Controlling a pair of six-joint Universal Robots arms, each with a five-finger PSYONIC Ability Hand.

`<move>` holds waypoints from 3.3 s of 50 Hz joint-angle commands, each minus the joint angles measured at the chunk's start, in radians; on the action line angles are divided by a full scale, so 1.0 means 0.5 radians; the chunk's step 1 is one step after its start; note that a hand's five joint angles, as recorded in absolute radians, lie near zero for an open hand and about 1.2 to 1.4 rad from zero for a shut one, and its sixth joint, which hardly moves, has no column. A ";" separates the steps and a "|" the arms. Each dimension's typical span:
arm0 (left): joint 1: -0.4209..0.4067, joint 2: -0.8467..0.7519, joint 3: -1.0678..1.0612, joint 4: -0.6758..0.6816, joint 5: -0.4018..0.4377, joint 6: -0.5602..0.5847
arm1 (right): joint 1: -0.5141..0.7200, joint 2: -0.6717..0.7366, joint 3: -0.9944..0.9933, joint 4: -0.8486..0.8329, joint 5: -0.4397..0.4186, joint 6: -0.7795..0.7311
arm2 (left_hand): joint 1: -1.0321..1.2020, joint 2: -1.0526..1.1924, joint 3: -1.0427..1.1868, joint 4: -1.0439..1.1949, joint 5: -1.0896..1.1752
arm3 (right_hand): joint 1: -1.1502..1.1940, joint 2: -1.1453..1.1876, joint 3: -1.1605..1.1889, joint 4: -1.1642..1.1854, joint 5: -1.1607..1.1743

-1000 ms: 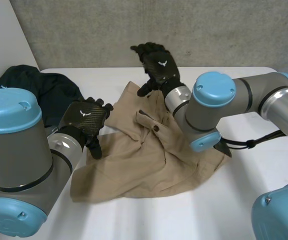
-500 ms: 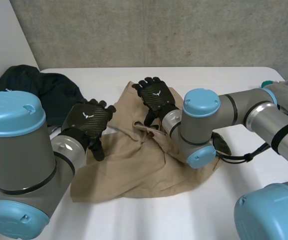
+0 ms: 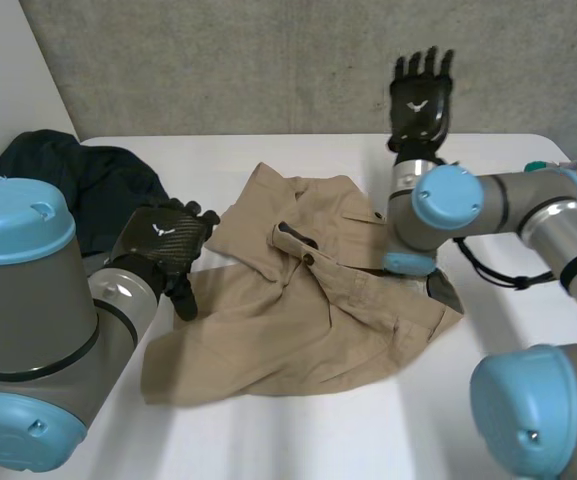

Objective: Fold the laundry.

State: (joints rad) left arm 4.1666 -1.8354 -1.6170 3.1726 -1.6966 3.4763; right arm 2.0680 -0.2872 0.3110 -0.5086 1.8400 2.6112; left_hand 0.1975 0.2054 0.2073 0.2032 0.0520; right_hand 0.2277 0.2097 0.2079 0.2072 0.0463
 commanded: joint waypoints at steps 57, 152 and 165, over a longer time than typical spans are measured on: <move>-0.071 -0.462 -0.095 -0.044 -0.221 0.315 | -0.553 -1.558 2.740 0.652 -1.658 -1.157 | 1.333 1.317 1.313 1.322 1.275 | 1.970 2.006 2.009 2.011 1.983; 0.159 0.381 0.319 -0.485 0.034 0.217 | -0.304 -1.971 2.231 1.054 -0.784 -0.572 | 2.398 2.382 2.378 2.386 2.339 | 2.337 2.373 2.377 2.378 2.351; 0.227 0.603 0.924 -0.319 0.055 0.122 | -0.396 -2.181 1.654 1.088 -0.842 -0.032 | 2.398 2.382 2.378 2.386 2.339 | 2.337 2.373 2.377 2.378 2.351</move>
State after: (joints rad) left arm 4.2742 -1.4529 -1.2665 3.0116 -1.6675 3.5620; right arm 1.8800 -1.4436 1.2199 0.0202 1.4421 2.5027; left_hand 1.1488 1.1985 1.1889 1.1983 1.0120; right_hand 1.1105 1.1695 1.1866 1.1977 1.0201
